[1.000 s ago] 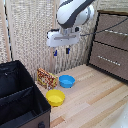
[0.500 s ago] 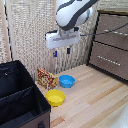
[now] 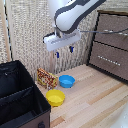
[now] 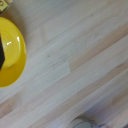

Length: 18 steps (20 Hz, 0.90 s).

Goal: Kindly move your gripper toward the top drawer's handle. With caution, hold the handle robustly using your gripper and pull open the top drawer. Let the handle go. Relocate your gripper to the bowl placed in the background. Gently hold the bowl using your gripper. Bring the gripper and the bowl to the ajar drawer. Softly release the bowl into it.

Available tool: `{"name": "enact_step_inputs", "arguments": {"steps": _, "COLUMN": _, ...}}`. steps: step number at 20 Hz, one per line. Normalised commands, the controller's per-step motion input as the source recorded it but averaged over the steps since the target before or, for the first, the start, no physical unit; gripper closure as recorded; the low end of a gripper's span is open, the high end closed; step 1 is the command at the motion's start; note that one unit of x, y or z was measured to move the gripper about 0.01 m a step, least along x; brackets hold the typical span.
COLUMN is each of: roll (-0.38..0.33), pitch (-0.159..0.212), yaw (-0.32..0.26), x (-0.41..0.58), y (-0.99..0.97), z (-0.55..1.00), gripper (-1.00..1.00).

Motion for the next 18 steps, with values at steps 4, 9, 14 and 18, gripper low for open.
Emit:
{"name": "enact_step_inputs", "arguments": {"steps": 4, "roll": -0.256, "pitch": -0.045, "yaw": 0.21, "x": -0.111, "y": -0.14, "z": 0.12, "gripper": -1.0}}
{"name": "enact_step_inputs", "arguments": {"steps": 9, "roll": -0.235, "pitch": -0.073, "yaw": 0.231, "x": -0.143, "y": -0.15, "z": 0.09, "gripper": -1.0}}
{"name": "enact_step_inputs", "arguments": {"steps": 14, "roll": -0.25, "pitch": -0.077, "yaw": 0.225, "x": -0.118, "y": -0.15, "z": 0.03, "gripper": -1.0}}
{"name": "enact_step_inputs", "arguments": {"steps": 18, "roll": -0.267, "pitch": -0.074, "yaw": 0.219, "x": -0.089, "y": -0.14, "z": 0.0, "gripper": -1.0}}
